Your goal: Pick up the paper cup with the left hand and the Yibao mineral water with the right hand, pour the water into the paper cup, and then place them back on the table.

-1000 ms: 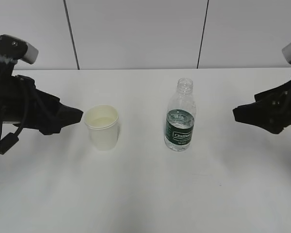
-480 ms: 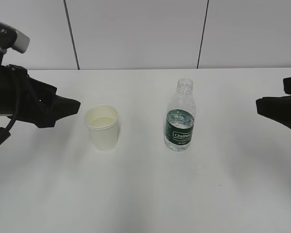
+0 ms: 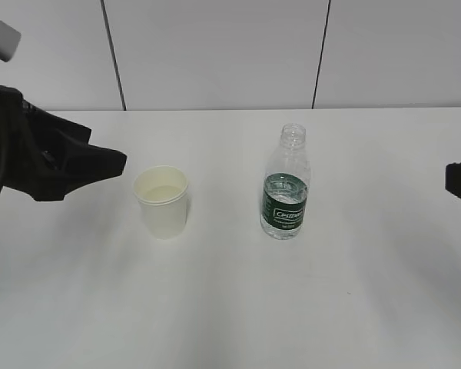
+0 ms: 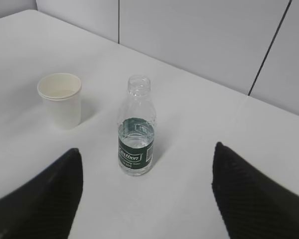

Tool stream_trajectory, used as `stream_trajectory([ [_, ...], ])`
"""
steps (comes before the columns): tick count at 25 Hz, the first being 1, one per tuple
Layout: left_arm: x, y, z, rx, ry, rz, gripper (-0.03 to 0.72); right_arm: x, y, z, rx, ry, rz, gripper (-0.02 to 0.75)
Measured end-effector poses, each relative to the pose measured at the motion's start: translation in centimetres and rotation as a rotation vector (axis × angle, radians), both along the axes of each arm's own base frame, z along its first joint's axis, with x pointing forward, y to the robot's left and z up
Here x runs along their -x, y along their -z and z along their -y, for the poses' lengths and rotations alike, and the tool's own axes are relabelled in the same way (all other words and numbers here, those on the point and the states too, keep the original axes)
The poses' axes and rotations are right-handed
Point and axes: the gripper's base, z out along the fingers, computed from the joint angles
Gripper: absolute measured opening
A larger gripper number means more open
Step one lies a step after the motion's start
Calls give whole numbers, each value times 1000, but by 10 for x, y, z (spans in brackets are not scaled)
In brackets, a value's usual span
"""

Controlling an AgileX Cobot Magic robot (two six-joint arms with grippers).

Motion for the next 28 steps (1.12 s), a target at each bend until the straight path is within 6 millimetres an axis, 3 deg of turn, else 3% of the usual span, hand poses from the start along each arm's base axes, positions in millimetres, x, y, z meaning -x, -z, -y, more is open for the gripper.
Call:
stream_trajectory([
  [7, 11, -16, -1, 25, 11, 52, 510, 30, 8, -3, -52, 24, 54, 594],
  [17, 15, -18, 1, 42, 47, 44, 510, 56, 3, -7, -97, 32, 152, 594],
  [28, 15, -18, 1, 42, 48, 44, 510, 55, 10, -1, -99, 102, 157, 594],
])
